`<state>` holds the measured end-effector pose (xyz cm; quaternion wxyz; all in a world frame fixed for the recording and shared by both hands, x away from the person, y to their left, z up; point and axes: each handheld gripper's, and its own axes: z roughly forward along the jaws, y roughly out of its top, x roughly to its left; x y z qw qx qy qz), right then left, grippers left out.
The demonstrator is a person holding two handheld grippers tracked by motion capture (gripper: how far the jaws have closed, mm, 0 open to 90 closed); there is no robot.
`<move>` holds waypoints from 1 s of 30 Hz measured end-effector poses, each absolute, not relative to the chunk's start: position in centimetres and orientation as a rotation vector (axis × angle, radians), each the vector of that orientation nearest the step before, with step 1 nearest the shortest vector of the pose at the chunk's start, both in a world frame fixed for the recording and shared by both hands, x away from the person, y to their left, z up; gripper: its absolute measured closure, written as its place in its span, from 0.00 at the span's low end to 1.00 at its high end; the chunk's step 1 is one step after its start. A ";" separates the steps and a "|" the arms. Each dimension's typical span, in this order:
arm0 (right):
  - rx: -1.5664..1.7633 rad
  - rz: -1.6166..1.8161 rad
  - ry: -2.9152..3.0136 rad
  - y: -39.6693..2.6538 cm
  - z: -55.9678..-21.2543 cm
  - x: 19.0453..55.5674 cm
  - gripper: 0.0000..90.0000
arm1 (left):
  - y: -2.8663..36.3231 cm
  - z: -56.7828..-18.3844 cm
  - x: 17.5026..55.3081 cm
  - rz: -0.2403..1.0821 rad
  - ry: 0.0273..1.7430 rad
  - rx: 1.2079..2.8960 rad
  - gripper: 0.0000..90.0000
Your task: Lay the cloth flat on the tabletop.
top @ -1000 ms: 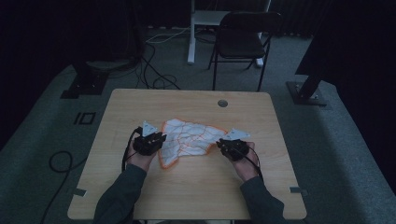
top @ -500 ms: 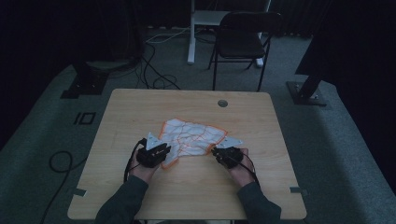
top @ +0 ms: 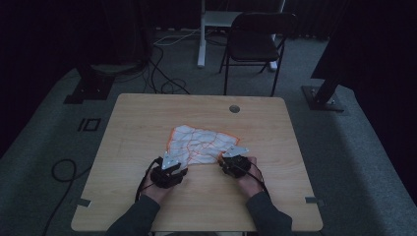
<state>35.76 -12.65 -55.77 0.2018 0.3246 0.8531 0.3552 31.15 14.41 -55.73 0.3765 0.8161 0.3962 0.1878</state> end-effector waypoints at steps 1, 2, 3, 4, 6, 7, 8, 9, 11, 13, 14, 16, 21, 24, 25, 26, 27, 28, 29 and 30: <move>0.908 0.992 2.383 -12.6 -55.8 35.8 0.80 | 14.3 -55.9 31.1 0.489 1.012 2.096 0.67; 0.905 0.991 2.383 -12.6 -55.7 35.9 0.80 | 14.2 -56.0 31.1 0.504 1.008 2.106 0.66; 0.905 0.991 2.383 -12.6 -55.7 35.9 0.80 | 14.2 -56.0 31.1 0.504 1.008 2.106 0.65; 0.910 0.992 2.382 -12.5 -55.7 35.9 0.79 | 14.3 -56.2 31.2 0.523 1.010 2.115 0.65; 0.910 0.990 2.382 -12.3 -55.7 36.1 0.78 | 14.6 -56.5 31.5 0.531 1.034 2.115 0.66; 0.913 0.990 2.382 -12.2 -55.7 36.2 0.76 | 14.8 -56.6 31.6 0.535 1.043 2.118 0.67; 0.916 0.988 2.382 -12.1 -55.7 36.3 0.74 | 14.9 -56.7 31.6 0.538 1.050 2.122 0.69; 0.919 0.986 2.382 -12.0 -55.8 36.3 0.73 | 15.0 -56.8 31.7 0.538 1.054 2.126 0.71; 0.918 0.989 2.389 -12.0 -55.8 36.4 0.73 | 15.2 -56.7 31.8 0.550 1.057 2.134 0.75; 0.920 1.001 2.401 -11.8 -55.9 36.6 0.85 | 15.4 -56.6 31.9 0.553 1.066 2.131 0.90; 0.911 1.008 2.396 -11.7 -55.8 36.5 0.90 | 15.6 -56.5 32.0 0.557 1.069 2.134 0.93; 0.901 1.011 2.390 -11.7 -55.7 36.4 0.94 | 15.9 -56.0 32.1 0.566 1.067 2.128 0.94; 0.846 1.041 2.363 -11.9 -54.6 35.7 0.98 | 16.4 -55.1 32.0 0.590 1.073 2.097 0.96; 0.839 1.056 2.341 -12.3 -53.6 35.3 0.98 | 17.1 -54.3 32.0 0.618 1.080 2.069 0.96; 0.836 1.060 2.332 -12.5 -53.2 35.3 0.98 | 17.2 -54.1 32.1 0.619 1.085 2.063 0.96; 0.838 1.067 2.327 -12.6 -53.0 35.3 0.98 | 17.4 -54.0 32.1 0.623 1.094 2.048 0.96; 0.838 1.070 2.317 -12.7 -52.7 35.3 0.98 | 17.6 -53.9 32.2 0.628 1.099 2.044 0.96; 0.838 1.070 2.317 -12.7 -52.7 35.3 0.98 | 17.6 -53.9 32.2 0.628 1.099 2.044 0.96; 0.851 1.092 2.288 -13.1 -51.9 35.3 0.98 | 18.1 -53.6 32.4 0.638 1.119 2.025 0.96; 0.856 1.100 2.275 -13.3 -51.6 35.4 0.98 | 18.2 -53.5 32.4 0.641 1.126 2.021 0.96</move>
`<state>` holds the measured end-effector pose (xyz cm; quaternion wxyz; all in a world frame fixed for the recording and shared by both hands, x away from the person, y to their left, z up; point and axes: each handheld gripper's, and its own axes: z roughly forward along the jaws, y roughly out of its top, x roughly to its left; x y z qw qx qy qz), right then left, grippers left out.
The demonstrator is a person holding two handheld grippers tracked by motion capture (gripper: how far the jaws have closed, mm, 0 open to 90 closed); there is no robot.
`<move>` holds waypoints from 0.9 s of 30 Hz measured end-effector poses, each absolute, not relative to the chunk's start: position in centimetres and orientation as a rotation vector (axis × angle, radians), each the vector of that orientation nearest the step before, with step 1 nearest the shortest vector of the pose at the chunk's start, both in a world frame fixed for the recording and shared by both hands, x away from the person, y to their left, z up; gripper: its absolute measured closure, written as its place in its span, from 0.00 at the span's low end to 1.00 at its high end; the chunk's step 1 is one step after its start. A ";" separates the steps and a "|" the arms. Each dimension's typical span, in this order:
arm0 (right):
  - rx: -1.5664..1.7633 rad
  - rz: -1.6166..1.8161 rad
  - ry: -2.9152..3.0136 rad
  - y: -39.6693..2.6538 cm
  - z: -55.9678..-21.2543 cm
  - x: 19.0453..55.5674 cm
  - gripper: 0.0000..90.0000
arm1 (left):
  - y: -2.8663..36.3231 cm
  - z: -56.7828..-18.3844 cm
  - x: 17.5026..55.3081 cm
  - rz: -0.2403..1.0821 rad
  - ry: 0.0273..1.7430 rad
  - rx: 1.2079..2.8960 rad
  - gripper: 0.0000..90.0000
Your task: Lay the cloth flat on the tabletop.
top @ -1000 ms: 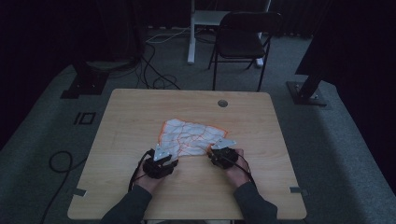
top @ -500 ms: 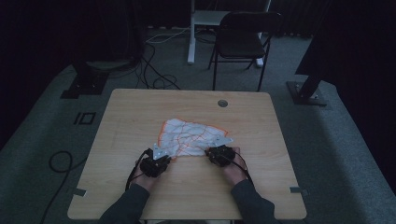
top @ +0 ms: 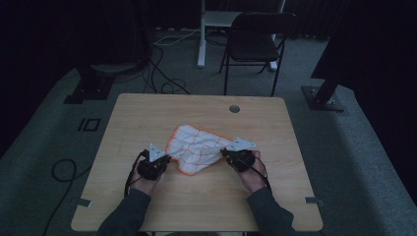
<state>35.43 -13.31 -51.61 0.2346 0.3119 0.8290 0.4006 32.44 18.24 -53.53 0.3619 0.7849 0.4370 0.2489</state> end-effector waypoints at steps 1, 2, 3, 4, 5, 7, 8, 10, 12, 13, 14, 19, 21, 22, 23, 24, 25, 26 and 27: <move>0.869 1.106 2.263 -13.5 -51.3 35.5 0.98 | 18.4 -53.5 32.5 0.647 1.132 2.020 0.97; 0.882 1.110 2.251 -13.6 -51.1 35.7 0.98 | 18.5 -53.5 32.6 0.650 1.141 2.012 0.97; 0.882 1.110 2.251 -13.6 -51.1 35.7 0.98 | 18.5 -53.5 32.6 0.650 1.141 2.012 0.97; 0.898 1.116 2.242 -13.7 -51.0 35.9 0.98 | 18.5 -53.5 32.6 0.650 1.141 2.012 0.97; 0.898 1.116 2.242 -13.7 -51.0 35.9 0.98 | 18.6 -53.6 32.7 0.653 1.159 2.000 0.97; 0.930 1.100 2.236 -13.8 -51.1 36.8 0.98 | 18.7 -53.7 32.8 0.653 1.178 1.991 0.97; 0.939 1.085 2.242 -13.7 -51.3 37.2 0.98 | 18.8 -53.8 32.9 0.655 1.185 1.991 0.97; 0.957 1.047 2.260 -13.4 -51.9 38.0 0.98 | 18.9 -53.9 33.0 0.657 1.203 1.986 0.97; 0.993 0.991 2.269 -13.0 -52.9 39.1 0.90 | 19.2 -54.0 33.2 0.656 1.222 1.978 0.97; 0.993 0.991 2.269 -13.0 -52.9 39.1 0.90 | 19.3 -54.1 33.2 0.654 1.229 1.978 0.97; 1.006 0.987 2.278 -13.0 -53.0 39.3 0.88 | 19.3 -54.1 33.2 0.656 1.230 1.979 0.96; 0.979 1.006 2.295 -13.0 -53.0 38.4 0.75 | 19.3 -54.3 33.2 0.659 1.227 1.998 0.95; 0.959 0.998 2.303 -13.2 -53.0 37.9 0.74 | 19.3 -54.3 33.2 0.658 1.229 2.000 0.95; 0.956 0.997 2.304 -13.3 -53.0 37.7 0.75 | 19.2 -54.2 33.2 0.658 1.231 1.999 0.94; 0.956 0.997 2.304 -13.3 -53.0 37.7 0.75 | 19.2 -54.2 33.2 0.658 1.231 1.999 0.91; 0.954 1.002 2.311 -13.4 -53.0 37.6 0.77 | 19.1 -54.1 33.1 0.660 1.225 1.995 0.91; 0.935 1.013 2.325 -13.6 -53.0 37.4 0.85 | 19.1 -54.0 33.0 0.660 1.217 1.992 0.84; 0.926 1.020 2.335 -13.6 -53.0 37.5 0.87 | 19.0 -53.8 32.9 0.663 1.209 1.987 0.82; 0.926 1.020 2.335 -13.6 -53.0 37.5 0.87 | 19.0 -53.8 32.9 0.663 1.209 1.987 0.80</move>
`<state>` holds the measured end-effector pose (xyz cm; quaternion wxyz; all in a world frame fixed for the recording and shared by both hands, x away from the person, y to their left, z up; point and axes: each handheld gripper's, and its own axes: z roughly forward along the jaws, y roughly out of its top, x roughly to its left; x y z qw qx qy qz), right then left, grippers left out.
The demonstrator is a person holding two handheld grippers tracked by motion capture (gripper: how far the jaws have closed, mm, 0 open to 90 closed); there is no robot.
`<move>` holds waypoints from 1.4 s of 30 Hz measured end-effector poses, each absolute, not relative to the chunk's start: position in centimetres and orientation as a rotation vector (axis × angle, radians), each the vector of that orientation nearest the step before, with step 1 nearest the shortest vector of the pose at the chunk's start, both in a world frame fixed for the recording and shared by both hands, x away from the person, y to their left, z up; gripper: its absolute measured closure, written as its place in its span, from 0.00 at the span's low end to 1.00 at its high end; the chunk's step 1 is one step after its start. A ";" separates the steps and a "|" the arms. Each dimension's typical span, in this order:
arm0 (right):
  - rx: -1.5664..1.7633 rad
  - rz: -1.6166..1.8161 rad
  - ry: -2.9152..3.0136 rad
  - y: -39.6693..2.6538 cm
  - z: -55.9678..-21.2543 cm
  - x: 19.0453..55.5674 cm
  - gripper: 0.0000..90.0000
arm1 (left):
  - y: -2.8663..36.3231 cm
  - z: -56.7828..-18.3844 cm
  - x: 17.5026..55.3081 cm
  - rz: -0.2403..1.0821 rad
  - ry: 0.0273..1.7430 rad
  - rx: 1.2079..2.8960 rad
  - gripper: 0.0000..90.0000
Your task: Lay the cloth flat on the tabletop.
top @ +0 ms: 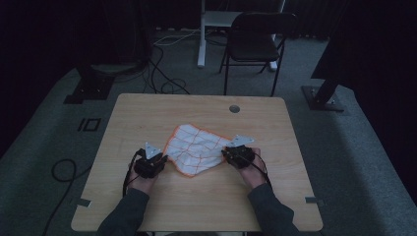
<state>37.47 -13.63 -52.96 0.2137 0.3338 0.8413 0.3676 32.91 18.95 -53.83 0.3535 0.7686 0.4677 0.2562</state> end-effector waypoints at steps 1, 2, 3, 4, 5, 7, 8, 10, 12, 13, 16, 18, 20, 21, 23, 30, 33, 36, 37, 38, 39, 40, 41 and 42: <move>0.924 1.033 2.341 -13.7 -52.9 37.5 0.91 | 18.7 -53.5 32.8 0.660 1.192 1.978 0.80; 0.924 1.064 2.337 -13.7 -52.6 37.7 0.96 | 18.4 -53.3 32.7 0.660 1.176 1.975 0.77; 0.924 1.065 2.334 -13.7 -52.6 37.8 0.96 | 18.2 -53.1 32.6 0.660 1.165 1.979 0.77; 0.924 1.065 2.334 -13.7 -52.6 37.8 0.96 | 18.2 -53.1 32.6 0.660 1.165 1.979 0.76; 0.920 1.060 2.328 -13.5 -52.4 37.9 0.97 | 17.8 -52.9 32.5 0.671 1.153 1.981 0.74; 0.921 1.058 2.324 -13.4 -52.4 37.9 0.97 | 17.6 -52.7 32.5 0.673 1.147 1.981 0.73; 0.921 1.058 2.324 -13.4 -52.4 37.9 0.97 | 17.6 -52.7 32.5 0.673 1.147 1.981 0.72; 0.924 1.051 2.312 -13.1 -52.2 38.2 0.97 | 16.9 -52.5 32.4 0.662 1.117 1.986 0.68; 0.928 1.046 2.306 -13.1 -52.2 38.5 0.97 | 16.1 -52.5 32.4 0.658 1.088 2.002 0.66; 0.941 1.049 2.301 -13.1 -52.2 38.6 0.98 | 15.6 -52.6 32.4 0.653 1.074 2.013 0.66; 0.966 1.049 2.293 -13.1 -52.3 38.9 0.98 | 13.9 -52.9 32.5 0.617 1.027 2.041 0.64; 0.972 1.045 2.296 -13.0 -52.4 39.1 0.98 | 11.8 -53.4 32.6 0.584 0.976 2.071 0.63; 0.974 1.043 2.297 -13.0 -52.4 39.1 0.98 | 10.6 -53.7 32.7 0.577 0.946 2.095 0.63; 0.975 1.042 2.297 -13.1 -52.4 39.1 0.98 | 10.2 -53.8 32.8 0.577 0.934 2.106 0.62; 0.975 1.042 2.298 -13.1 -52.4 39.1 0.98 | 9.6 -54.0 32.9 0.570 0.924 2.113 0.61; 0.974 1.043 2.299 -13.2 -52.3 39.1 0.98 | 6.8 -55.9 33.9 0.511 0.895 2.221 0.56; 0.970 1.047 2.297 -13.3 -52.3 39.1 0.97 | 6.5 -56.4 34.2 0.521 0.893 2.266 0.56; 0.970 1.047 2.300 -13.3 -52.3 39.0 0.96 | 6.4 -56.5 34.6 0.515 0.896 2.297 0.74; 0.970 1.047 2.300 -13.3 -52.3 38.9 0.94 | 6.4 -56.3 34.7 0.513 0.903 2.307 0.81; 0.967 1.049 2.301 -13.3 -52.2 38.9 0.92 | 6.5 -56.1 34.8 0.510 0.907 2.308 0.87; 0.967 1.049 2.301 -13.3 -52.2 38.9 0.92 | 6.5 -56.1 34.8 0.510 0.907 2.308 0.93; 0.954 1.052 2.306 -13.4 -52.1 38.6 0.88 | 6.6 -55.4 34.9 0.525 0.897 2.301 0.95; 0.948 1.053 2.304 -13.5 -52.1 38.5 0.85 | 6.6 -55.4 34.9 0.525 0.897 2.301 0.95; 0.950 1.058 2.300 -13.6 -52.1 38.4 0.82 | 6.9 -54.9 35.0 0.530 0.894 2.284 0.96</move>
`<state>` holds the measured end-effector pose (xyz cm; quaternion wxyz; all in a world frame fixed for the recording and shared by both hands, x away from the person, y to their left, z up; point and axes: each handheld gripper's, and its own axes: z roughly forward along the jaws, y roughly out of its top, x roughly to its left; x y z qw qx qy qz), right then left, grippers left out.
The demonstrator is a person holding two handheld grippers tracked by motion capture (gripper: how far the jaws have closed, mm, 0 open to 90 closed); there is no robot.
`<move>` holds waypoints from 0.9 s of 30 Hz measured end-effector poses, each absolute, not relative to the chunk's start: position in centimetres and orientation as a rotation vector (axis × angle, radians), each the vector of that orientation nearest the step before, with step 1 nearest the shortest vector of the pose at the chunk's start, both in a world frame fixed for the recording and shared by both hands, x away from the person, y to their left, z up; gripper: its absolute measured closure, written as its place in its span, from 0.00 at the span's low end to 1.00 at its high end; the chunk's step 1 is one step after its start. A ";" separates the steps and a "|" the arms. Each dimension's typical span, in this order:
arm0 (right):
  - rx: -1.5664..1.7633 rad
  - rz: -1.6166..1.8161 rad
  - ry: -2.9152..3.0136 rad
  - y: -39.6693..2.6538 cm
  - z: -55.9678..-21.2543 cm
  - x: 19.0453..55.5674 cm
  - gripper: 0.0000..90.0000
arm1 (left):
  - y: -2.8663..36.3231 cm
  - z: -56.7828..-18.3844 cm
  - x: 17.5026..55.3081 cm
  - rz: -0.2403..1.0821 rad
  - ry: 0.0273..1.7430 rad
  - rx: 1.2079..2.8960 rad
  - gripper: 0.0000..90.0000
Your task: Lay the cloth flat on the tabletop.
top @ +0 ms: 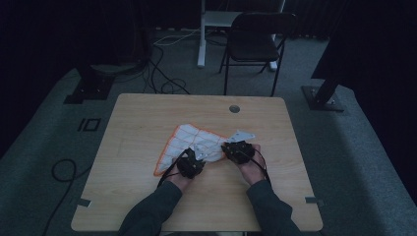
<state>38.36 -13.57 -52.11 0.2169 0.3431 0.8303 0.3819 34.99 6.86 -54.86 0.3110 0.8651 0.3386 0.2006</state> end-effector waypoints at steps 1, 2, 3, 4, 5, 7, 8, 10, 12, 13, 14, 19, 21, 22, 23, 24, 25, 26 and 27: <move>0.952 1.065 2.301 -13.7 -52.1 38.2 0.79 | 7.0 -54.6 35.0 0.526 0.902 2.267 0.96; 0.952 1.065 2.301 -13.7 -52.1 38.2 0.79 | 7.0 -54.6 35.0 0.526 0.902 2.267 0.96; 0.948 1.073 2.305 -13.8 -52.2 38.1 0.79 | 7.0 -54.6 35.0 0.526 0.902 2.267 0.96; 0.948 1.073 2.305 -13.8 -52.2 38.1 0.78 | 7.4 -54.1 35.2 0.520 0.909 2.244 0.96; 0.928 1.075 2.331 -13.9 -52.6 37.6 0.73 | 7.5 -53.9 35.3 0.519 0.915 2.229 0.96; 0.918 1.074 2.341 -13.9 -52.8 37.5 0.72 | 7.9 -53.5 35.4 0.515 0.916 2.214 0.96; 0.917 1.072 2.348 -13.9 -53.0 37.4 0.71 | 8.0 -53.3 35.4 0.515 0.921 2.205 0.96; 0.912 1.061 2.373 -13.8 -53.5 37.3 0.70 | 8.3 -53.0 35.5 0.506 0.926 2.184 0.96; 0.910 1.050 2.395 -13.7 -54.0 37.3 0.70 | 8.5 -52.7 35.6 0.505 0.929 2.175 0.96; 0.912 1.053 2.402 -13.6 -54.2 37.3 0.69 | 8.6 -52.5 35.6 0.503 0.932 2.167 0.96; 0.914 1.055 2.408 -13.5 -54.3 37.3 0.69 | 8.6 -52.4 35.6 0.504 0.935 2.162 0.96; 0.862 1.079 2.442 -13.5 -54.7 36.5 0.66 | 8.9 -52.1 35.8 0.501 0.943 2.150 0.96; 0.858 1.088 2.445 -13.4 -54.9 36.4 0.66 | 9.0 -52.0 35.8 0.499 0.949 2.141 0.96; 0.857 1.085 2.450 -13.4 -55.0 36.2 0.66 | 9.0 -52.0 35.8 0.494 0.952 2.136 0.96; 0.855 1.085 2.459 -13.3 -55.1 36.1 0.65 | 9.0 -51.9 35.8 0.496 0.957 2.131 0.96; 0.841 1.072 2.478 -13.1 -55.5 35.9 0.65 | 9.0 -51.9 35.9 0.494 0.960 2.126 0.96; 0.841 1.072 2.478 -13.1 -55.5 35.9 0.65 | 9.0 -51.9 35.9 0.488 0.960 2.123 0.96; 0.836 1.064 2.482 -12.9 -55.7 35.8 0.66 | 8.9 -51.9 35.9 0.488 0.959 2.119 0.96; 0.837 1.065 2.483 -12.7 -55.8 35.8 0.66 | 8.9 -51.9 35.9 0.487 0.962 2.116 0.96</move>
